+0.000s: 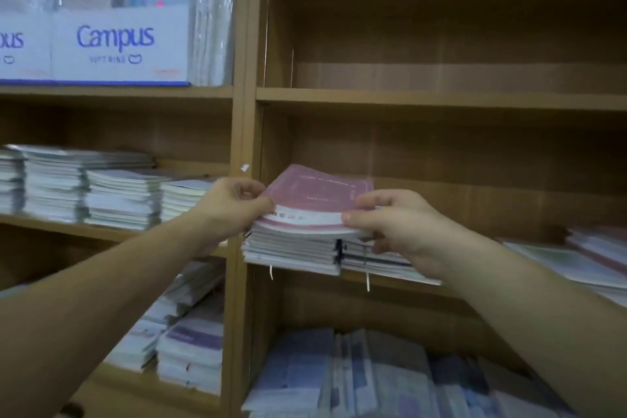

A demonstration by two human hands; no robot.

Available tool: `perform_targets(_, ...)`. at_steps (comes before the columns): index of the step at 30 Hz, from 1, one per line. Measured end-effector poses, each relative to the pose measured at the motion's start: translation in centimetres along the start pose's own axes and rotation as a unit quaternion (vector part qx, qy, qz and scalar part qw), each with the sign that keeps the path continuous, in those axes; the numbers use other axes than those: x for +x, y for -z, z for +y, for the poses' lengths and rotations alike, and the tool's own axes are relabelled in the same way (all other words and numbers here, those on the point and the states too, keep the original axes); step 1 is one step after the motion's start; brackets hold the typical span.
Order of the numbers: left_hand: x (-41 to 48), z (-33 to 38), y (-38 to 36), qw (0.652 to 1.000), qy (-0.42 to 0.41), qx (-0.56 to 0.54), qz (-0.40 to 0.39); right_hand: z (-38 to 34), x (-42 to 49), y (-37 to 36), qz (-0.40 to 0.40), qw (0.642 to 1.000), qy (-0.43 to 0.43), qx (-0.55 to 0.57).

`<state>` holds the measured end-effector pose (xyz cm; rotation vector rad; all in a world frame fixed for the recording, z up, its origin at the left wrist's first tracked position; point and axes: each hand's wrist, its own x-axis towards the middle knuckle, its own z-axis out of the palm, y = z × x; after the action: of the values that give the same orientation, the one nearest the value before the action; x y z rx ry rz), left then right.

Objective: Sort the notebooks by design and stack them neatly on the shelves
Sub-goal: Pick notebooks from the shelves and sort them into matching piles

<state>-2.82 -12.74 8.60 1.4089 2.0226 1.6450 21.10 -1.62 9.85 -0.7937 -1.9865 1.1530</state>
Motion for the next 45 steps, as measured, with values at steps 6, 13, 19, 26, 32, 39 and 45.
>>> perform_targets(6, 5.0, -2.1, 0.4, 0.989, 0.038, 0.087, 0.111, -0.1, 5.3, -1.9, -0.007, 0.997, 0.012, -0.082)
perform_targets(13, 4.6, -6.0, 1.4, 0.875, -0.312, 0.362, 0.082, 0.6, 7.1, -1.7, 0.024, 0.94, 0.126, -0.316)
perform_targets(19, 6.0, -6.6, 1.1, 0.858, -0.297, 0.411, 0.087, 1.1, 8.6, -2.0, 0.046, 0.926, 0.13, -0.35)
perform_targets(26, 5.1, -5.5, -1.8, 0.855, -0.244, 0.418, 0.187, 2.4, 8.3, -3.4, 0.16, 0.838, 0.194, -0.485)
perform_targets(32, -1.6, -10.7, -8.0, 0.909, -0.345, 0.21, 0.098, 7.4, 2.3, -5.2, 0.118, 0.813, 0.369, -0.435)
perform_targets(39, -6.7, -25.4, -19.4, 0.943, -0.005, 0.284, -0.173, 22.6, 1.3, -7.1, -0.1, 0.868, 0.086, -0.478)
perform_targets(45, -6.4, -31.9, -24.5, 0.893, 0.053, 0.358, -0.269, 32.9, 2.4, -8.1, -0.084, 0.946, -0.018, -0.312)
